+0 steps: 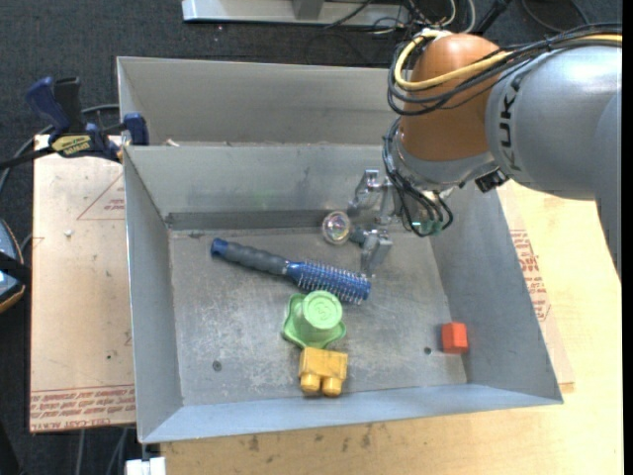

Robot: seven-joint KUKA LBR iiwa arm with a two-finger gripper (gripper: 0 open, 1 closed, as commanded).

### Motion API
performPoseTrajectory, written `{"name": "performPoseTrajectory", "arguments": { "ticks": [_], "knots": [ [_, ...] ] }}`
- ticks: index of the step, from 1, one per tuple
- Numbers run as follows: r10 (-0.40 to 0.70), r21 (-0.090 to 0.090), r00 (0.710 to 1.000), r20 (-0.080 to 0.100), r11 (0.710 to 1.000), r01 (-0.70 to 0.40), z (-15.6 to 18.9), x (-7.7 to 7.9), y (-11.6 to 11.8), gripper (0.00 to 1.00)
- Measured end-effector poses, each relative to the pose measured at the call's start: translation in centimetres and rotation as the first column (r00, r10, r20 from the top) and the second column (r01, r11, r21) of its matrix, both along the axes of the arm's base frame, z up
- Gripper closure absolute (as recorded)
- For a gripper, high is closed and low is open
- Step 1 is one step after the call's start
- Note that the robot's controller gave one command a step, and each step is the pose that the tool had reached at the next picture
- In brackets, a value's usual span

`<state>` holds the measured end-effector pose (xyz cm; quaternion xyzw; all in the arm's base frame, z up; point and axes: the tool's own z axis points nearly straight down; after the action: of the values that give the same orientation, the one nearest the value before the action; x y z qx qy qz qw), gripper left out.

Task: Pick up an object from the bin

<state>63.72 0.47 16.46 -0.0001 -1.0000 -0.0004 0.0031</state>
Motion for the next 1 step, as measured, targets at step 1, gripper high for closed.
{"name": "performPoseTrajectory", "arguments": {
  "ticks": [1],
  "knots": [
    [-0.043, 0.001, 0.999, 0.013, 0.999, 0.043, -9.28, -0.66, 5.14, 0.0]
  ]
}}
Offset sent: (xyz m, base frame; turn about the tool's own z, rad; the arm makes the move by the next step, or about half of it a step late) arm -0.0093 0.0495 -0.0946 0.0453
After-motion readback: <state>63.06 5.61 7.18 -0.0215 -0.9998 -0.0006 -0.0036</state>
